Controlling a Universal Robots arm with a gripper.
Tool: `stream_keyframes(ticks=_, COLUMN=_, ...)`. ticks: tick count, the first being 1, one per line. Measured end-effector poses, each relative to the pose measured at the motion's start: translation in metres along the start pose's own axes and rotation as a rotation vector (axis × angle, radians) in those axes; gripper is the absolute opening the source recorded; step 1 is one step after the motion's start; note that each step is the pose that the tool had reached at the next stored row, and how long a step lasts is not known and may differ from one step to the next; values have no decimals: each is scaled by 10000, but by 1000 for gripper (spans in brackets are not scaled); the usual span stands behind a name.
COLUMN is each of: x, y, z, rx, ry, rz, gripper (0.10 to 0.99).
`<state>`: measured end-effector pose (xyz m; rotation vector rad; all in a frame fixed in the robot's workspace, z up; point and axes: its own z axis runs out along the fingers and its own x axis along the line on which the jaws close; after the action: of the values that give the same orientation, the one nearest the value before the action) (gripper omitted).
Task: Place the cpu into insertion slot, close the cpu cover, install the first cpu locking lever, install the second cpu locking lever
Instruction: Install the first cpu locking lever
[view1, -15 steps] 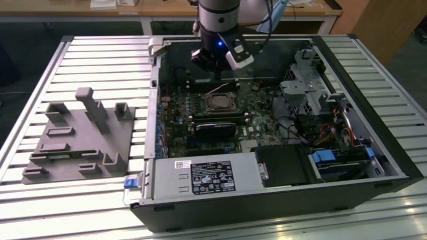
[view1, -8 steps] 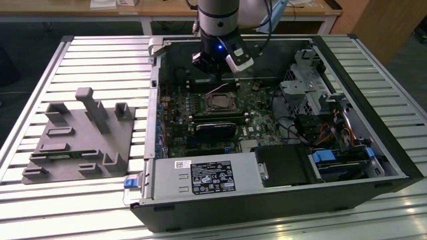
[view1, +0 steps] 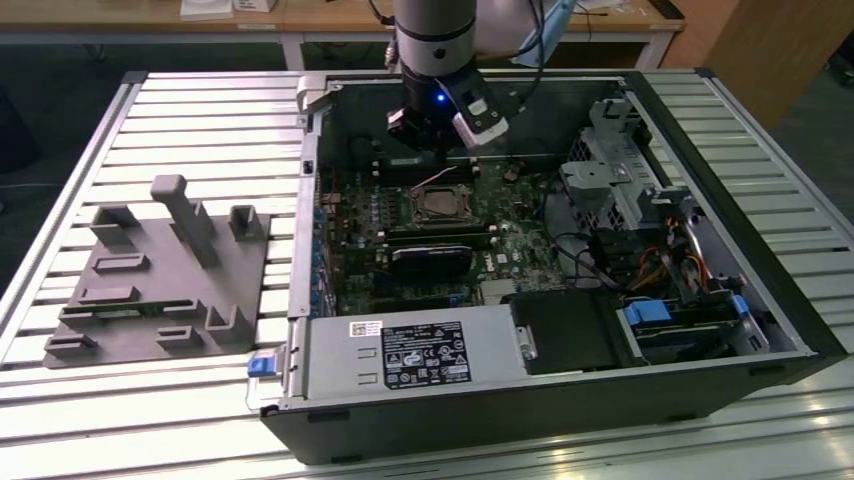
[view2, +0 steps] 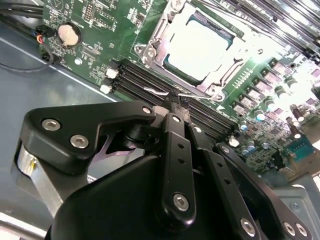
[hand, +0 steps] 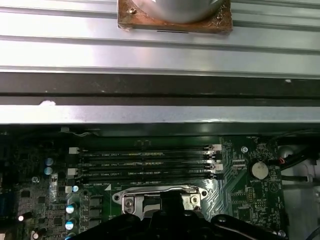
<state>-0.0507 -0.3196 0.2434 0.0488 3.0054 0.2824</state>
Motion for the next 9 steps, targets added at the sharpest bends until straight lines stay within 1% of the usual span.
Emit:
stream_keyframes(ticks=2, x=1, y=-2, z=13, rx=-3, ry=-40, rz=-9, gripper=106)
stream_keyframes(ticks=9, x=10, y=-9, z=66, rx=3, ry=-79, rz=-12, gripper=106)
